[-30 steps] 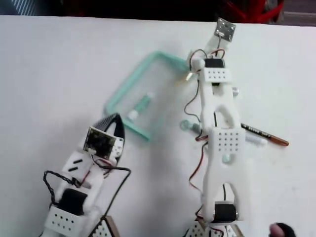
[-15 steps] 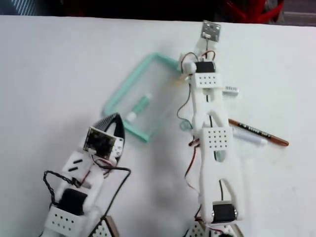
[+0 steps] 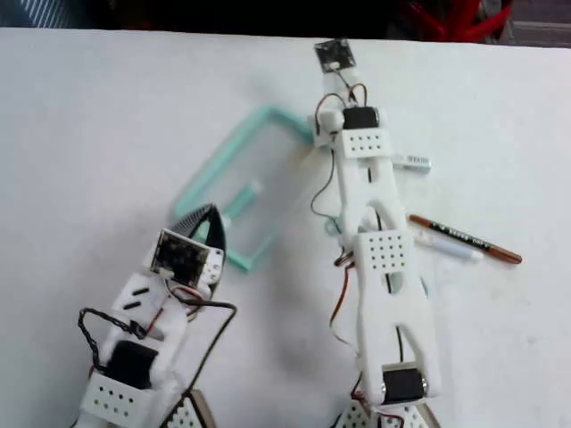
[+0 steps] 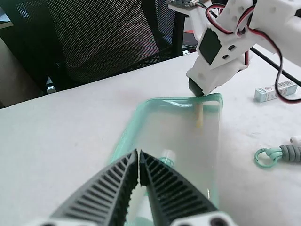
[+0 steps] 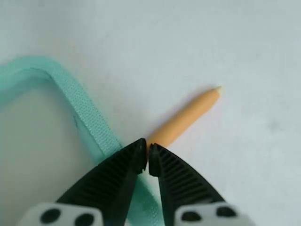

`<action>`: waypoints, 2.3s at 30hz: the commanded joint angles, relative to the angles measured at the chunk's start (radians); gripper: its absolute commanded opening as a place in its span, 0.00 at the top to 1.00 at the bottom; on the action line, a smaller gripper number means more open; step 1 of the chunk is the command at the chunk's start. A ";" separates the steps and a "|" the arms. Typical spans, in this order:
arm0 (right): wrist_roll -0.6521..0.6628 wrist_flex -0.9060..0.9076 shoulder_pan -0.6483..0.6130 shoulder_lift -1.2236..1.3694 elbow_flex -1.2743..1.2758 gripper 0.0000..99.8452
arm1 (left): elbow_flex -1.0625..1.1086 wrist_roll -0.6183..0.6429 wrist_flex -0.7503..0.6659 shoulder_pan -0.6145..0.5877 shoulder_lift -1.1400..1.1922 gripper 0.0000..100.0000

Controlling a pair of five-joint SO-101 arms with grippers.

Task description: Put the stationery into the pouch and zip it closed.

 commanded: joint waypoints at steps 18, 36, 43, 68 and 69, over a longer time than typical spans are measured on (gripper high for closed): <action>0.620 0.456 0.105 -0.300 0.252 0.98 | -0.002 -0.075 0.003 -0.010 -0.001 0.98; 0.456 0.450 -0.013 -0.654 0.489 0.73 | -0.002 -0.078 0.003 -0.022 -0.001 0.98; 0.456 0.438 -0.013 -0.526 0.489 0.73 | -0.002 -0.078 -0.002 -0.044 -0.001 0.98; 0.588 0.455 -0.074 -0.332 0.528 0.76 | -0.002 -0.078 -0.003 -0.038 -0.001 0.98; 0.624 0.455 -0.079 -0.329 0.551 0.78 | -0.002 -0.078 -0.003 -0.038 -0.001 0.98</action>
